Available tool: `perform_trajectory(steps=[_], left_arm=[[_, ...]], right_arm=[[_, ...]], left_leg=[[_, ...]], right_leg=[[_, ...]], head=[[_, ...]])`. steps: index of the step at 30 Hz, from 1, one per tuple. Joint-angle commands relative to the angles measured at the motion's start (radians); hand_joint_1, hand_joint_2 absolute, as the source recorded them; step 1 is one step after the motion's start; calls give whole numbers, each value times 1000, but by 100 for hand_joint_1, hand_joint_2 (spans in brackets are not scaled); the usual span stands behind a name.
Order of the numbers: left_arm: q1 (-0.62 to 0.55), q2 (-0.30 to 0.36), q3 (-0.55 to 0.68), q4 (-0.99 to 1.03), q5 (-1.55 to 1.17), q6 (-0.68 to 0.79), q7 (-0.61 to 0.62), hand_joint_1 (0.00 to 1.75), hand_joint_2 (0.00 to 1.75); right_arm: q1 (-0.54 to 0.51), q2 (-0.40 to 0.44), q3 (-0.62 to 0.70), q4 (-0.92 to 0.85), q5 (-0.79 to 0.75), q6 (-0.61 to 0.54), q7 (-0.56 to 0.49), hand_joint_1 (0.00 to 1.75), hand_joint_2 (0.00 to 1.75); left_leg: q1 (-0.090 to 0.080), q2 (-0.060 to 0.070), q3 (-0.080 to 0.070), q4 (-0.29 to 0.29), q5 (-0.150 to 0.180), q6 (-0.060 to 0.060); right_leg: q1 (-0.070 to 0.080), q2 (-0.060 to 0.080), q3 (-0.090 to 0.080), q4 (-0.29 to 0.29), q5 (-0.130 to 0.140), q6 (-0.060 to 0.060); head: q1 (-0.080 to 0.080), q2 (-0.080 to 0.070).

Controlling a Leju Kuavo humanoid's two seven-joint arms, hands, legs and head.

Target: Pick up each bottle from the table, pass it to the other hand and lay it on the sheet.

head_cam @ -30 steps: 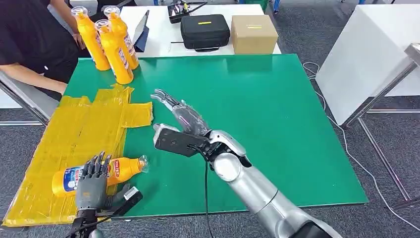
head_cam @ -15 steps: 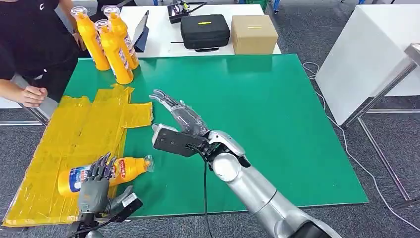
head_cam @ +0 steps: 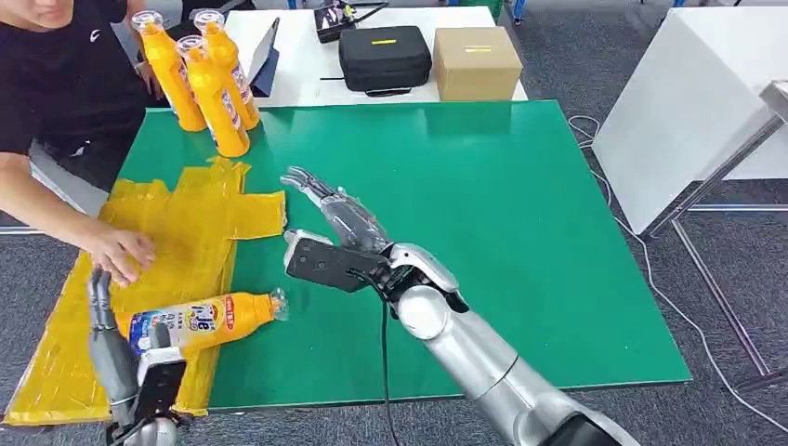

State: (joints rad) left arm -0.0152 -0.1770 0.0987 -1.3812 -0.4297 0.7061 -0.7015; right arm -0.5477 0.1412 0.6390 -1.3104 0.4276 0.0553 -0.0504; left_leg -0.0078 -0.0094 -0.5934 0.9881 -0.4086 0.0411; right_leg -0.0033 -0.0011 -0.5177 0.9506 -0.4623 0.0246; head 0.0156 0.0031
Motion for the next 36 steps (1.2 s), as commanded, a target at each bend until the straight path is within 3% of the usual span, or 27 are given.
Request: perform_trajectory(steps=[1,6,10,17,21,27,36], left_arm=[[145,95,-114,-517,454,-69,3,0,0],[145,106,-187,-507,412,-189,19,0,0],[68,126,-272,-418,361,-295,72,0,0],[-19,104,-326,-364,415,-429,102,0,0],[-36,80,-337,-350,426,-436,96,0,0],[-64,47,-308,-302,416,-447,123,0,0],[-87,31,-300,-270,389,-448,151,0,0]], right_arm=[[13,6,-48,50,-2,-57,-63,0,0],[131,-30,-101,-70,-38,-142,-222,0,0],[234,-12,-117,-142,-95,-214,-392,0,0],[267,22,-66,-217,-121,-398,-549,0,0],[286,34,-93,-220,-169,-431,-559,0,0],[269,62,-164,-140,-151,-386,-444,0,0],[267,77,-191,-125,-149,-365,-429,0,0]], left_leg=[[1,4,1,1,-2,-2],[1,-3,1,0,-1,-2],[1,-5,1,-1,0,-2],[0,-3,1,0,-1,-3],[0,-3,1,-1,0,-2],[0,-1,2,-1,-1,-2],[0,0,3,-1,-1,-3]], right_leg=[[1,3,1,0,-1,0],[1,-3,1,-2,-1,0],[0,-5,2,-3,-1,0],[0,-3,1,-1,-2,-1],[-1,-3,1,-2,-1,0],[-1,-2,1,-2,-1,0],[0,-1,3,-2,-1,0]], head=[[0,0],[0,0],[0,0],[0,0],[0,0],[0,0],[0,0]])
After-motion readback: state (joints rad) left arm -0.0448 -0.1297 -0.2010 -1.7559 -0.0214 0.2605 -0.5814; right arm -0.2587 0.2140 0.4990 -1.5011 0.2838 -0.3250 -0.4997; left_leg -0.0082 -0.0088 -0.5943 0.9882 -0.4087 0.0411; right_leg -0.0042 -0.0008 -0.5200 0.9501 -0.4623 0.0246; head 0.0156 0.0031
